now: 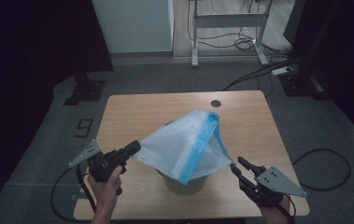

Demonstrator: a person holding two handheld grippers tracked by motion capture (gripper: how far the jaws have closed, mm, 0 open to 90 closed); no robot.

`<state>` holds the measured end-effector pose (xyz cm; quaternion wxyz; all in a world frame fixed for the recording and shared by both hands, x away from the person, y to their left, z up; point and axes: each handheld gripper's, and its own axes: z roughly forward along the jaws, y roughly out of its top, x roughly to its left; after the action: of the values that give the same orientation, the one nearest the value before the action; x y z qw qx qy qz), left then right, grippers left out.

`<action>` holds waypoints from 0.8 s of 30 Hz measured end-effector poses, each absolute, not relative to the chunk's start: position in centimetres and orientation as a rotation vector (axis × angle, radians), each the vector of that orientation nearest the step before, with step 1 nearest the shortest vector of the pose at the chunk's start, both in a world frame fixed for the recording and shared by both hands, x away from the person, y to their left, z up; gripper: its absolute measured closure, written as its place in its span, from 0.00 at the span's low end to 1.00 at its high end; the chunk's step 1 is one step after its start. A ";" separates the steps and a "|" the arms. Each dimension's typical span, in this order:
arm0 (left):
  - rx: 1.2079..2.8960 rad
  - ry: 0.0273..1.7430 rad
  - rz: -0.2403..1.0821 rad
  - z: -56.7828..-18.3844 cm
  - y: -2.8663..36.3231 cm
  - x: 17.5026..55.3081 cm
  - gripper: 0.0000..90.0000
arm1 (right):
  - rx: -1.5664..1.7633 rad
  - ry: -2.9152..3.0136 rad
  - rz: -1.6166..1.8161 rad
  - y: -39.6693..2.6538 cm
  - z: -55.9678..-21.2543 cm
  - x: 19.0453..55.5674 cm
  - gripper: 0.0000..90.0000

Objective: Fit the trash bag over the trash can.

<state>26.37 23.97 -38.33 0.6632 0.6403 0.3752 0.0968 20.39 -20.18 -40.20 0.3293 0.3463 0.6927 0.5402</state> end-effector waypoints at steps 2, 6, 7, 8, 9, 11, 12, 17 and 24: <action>1.447 0.848 0.218 -38.5 24.1 26.3 0.95 | 0.902 1.786 1.451 -20.4 -39.8 20.0 0.60; 1.438 0.854 0.213 -38.8 24.3 26.2 0.95 | 0.872 1.757 1.512 -20.5 -38.5 19.4 0.56; 1.438 0.854 0.213 -38.8 24.3 26.2 0.95 | 0.872 1.757 1.512 -20.5 -38.5 19.4 0.56; 1.433 0.855 0.209 -38.9 24.4 26.2 0.95 | 0.866 1.746 1.543 -20.3 -37.7 19.2 0.55; 1.432 0.854 0.207 -39.0 24.5 26.1 0.95 | 0.864 1.745 1.540 -20.2 -37.6 19.3 0.55; 1.432 0.851 0.201 -39.0 24.5 26.1 0.95 | 0.872 1.747 1.535 -19.7 -37.2 19.9 0.54; 1.431 0.849 0.198 -39.1 24.6 26.0 0.95 | 0.880 1.751 1.537 -19.5 -37.1 20.4 0.53; 1.433 0.847 0.200 -39.3 24.7 25.9 0.95 | 0.929 1.761 1.540 -18.4 -36.8 22.8 0.53; 1.430 0.850 0.196 -39.6 25.1 25.8 0.95 | 0.990 1.759 1.529 -16.2 -35.8 27.0 0.53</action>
<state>25.75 25.06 -39.57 0.6695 0.6342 0.3769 0.0870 26.97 -16.20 -35.80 0.3002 0.3728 0.6627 0.5759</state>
